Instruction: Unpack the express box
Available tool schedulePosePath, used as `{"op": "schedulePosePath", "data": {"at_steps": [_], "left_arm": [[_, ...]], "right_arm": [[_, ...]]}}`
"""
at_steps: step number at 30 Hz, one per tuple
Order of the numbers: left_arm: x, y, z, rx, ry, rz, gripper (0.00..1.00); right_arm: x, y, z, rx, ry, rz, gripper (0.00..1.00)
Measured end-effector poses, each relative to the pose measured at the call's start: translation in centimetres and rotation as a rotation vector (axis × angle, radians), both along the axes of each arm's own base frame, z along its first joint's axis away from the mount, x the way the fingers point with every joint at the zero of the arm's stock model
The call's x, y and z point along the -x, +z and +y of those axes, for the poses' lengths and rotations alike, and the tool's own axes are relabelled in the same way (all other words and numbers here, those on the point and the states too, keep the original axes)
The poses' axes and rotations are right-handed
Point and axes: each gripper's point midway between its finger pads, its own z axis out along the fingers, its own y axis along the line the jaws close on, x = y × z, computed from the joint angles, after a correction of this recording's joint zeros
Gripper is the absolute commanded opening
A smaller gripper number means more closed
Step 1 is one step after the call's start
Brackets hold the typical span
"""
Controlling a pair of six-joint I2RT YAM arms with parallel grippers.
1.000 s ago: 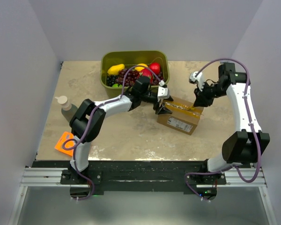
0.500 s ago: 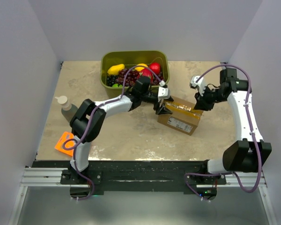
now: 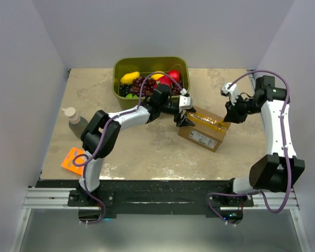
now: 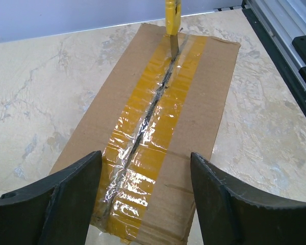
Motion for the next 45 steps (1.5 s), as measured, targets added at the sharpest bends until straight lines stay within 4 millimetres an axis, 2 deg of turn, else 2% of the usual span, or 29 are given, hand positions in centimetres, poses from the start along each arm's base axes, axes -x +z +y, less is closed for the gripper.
{"op": "schedulePosePath", "data": {"at_steps": [10,22,30,45], "left_arm": [[-0.1,-0.1,-0.2,0.001,0.001,0.012,0.72],[-0.8,0.0,-1.2,0.008,0.006,0.032,0.7],[-0.7,-0.1,-1.2,0.004,0.006,0.038,0.69],[-0.6,-0.2,-1.0,-0.007,0.016,0.038,0.67]], "right_arm": [[1.6,-0.2,0.1,0.008,-0.027,-0.052,0.0],[1.1,0.2,-1.1,0.047,-0.067,-0.035,0.0],[2.2,-1.1,-1.0,0.024,-0.107,-0.032,0.0],[2.1,-0.7,-1.0,0.03,-0.105,-0.04,0.0]]}}
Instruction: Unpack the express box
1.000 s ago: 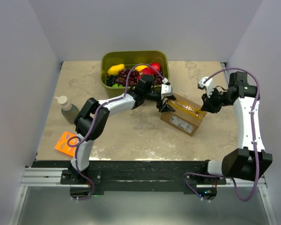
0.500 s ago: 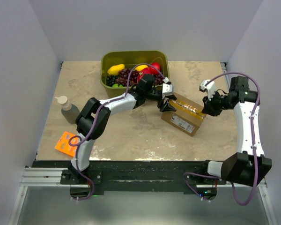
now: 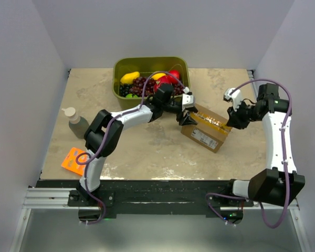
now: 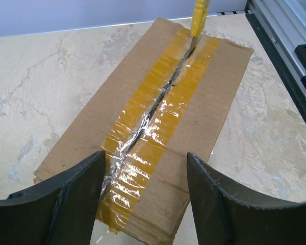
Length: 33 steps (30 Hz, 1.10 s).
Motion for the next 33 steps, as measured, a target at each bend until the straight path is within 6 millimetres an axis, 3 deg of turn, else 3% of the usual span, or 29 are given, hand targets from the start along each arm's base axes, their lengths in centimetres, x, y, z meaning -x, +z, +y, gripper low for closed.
{"op": "schedulePosePath", "data": {"at_steps": [5,9,16,21,28,33], "left_arm": [[0.1,0.1,1.0,-0.022,0.035,-0.002,0.66],[-0.3,0.2,3.2,-0.045,0.086,-0.005,0.66],[-2.6,0.4,10.1,-0.106,0.246,0.047,0.73],[-2.4,0.4,13.4,-0.15,0.313,0.097,0.76],[-0.2,1.4,15.7,-0.17,0.312,0.13,0.84],[0.7,4.7,15.6,-0.083,0.269,0.09,0.87]], "right_arm": [[-0.9,-0.2,1.1,0.01,0.036,0.056,0.0],[-1.7,-0.9,3.3,0.04,0.099,0.125,0.0],[-4.8,-1.1,9.2,0.032,0.223,0.157,0.0],[-5.6,-0.6,12.8,0.005,0.3,0.179,0.0],[-4.5,-0.2,16.0,-0.069,0.429,0.225,0.0],[-3.5,0.2,17.4,-0.098,0.507,0.256,0.0]]}}
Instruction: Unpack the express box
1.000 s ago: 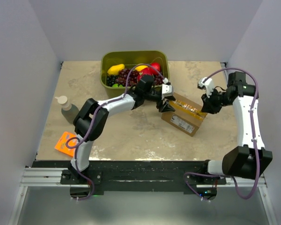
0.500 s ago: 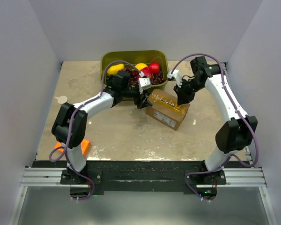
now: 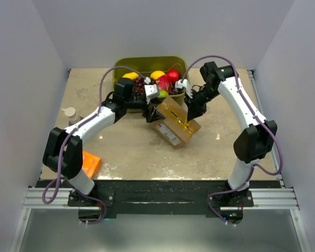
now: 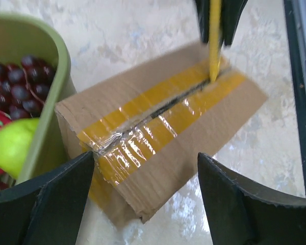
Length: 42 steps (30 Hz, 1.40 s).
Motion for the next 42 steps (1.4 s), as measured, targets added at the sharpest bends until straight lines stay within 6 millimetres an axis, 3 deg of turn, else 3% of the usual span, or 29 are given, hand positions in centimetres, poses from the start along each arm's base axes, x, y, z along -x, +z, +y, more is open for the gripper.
{"op": "schedulePosePath", "data": {"at_steps": [5,9,13,17,21,25,29,31,38,42], "left_arm": [[-0.3,4.7,-1.2,0.127,-0.029,-0.06,0.88],[0.5,8.5,-2.3,0.22,-0.091,-0.067,0.9],[1.3,10.2,-2.1,0.23,-0.105,-0.081,0.93],[2.3,10.6,-0.3,0.206,-0.073,-0.108,0.94],[2.8,8.8,0.7,0.187,-0.066,-0.086,0.94],[2.4,3.5,0.2,0.152,-0.081,0.054,0.92],[2.3,-3.3,-0.2,0.111,-0.066,0.257,0.89],[2.5,-5.2,-0.2,0.099,-0.061,0.319,0.87],[2.5,-5.2,-0.9,0.141,-0.113,0.322,0.79],[2.5,-5.1,-1.0,0.15,-0.127,0.314,0.78]], "right_arm": [[0.0,-0.2,1.4,-0.039,0.03,0.042,0.0],[-1.1,0.6,3.6,-0.11,0.09,-0.042,0.0],[-0.2,0.2,5.0,-0.115,0.152,-0.052,0.0],[0.5,0.1,6.1,-0.118,0.198,-0.06,0.0],[0.7,0.1,6.3,-0.118,0.213,-0.065,0.0],[0.7,0.1,6.4,-0.119,0.216,-0.07,0.0],[0.6,0.1,6.3,-0.116,0.212,-0.069,0.0],[0.6,0.0,6.2,-0.112,0.211,-0.072,0.0],[1.1,0.3,5.0,-0.101,0.181,-0.1,0.0],[0.3,0.7,3.9,-0.122,0.126,-0.088,0.0]]}}
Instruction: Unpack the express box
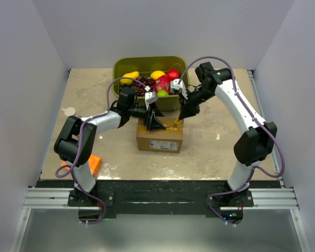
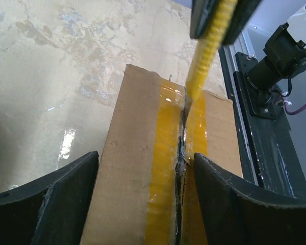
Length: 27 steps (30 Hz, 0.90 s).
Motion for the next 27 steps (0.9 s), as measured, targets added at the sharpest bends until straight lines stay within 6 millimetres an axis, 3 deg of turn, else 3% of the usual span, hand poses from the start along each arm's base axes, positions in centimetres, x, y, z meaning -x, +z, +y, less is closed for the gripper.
{"op": "schedulePosePath", "data": {"at_steps": [6,15,27], "left_arm": [[-0.3,0.0,-0.1,0.003,0.0,-0.013,0.75],[-0.4,-0.3,-0.1,-0.009,0.001,-0.017,0.72],[-0.4,-0.4,-0.2,-0.015,0.005,-0.02,0.72]], "right_arm": [[-1.1,0.5,-1.8,-0.044,-0.071,0.026,0.0],[0.8,0.3,-2.7,-0.034,-0.127,0.038,0.0],[1.3,0.4,-3.5,-0.046,-0.297,-0.021,0.0]]}}
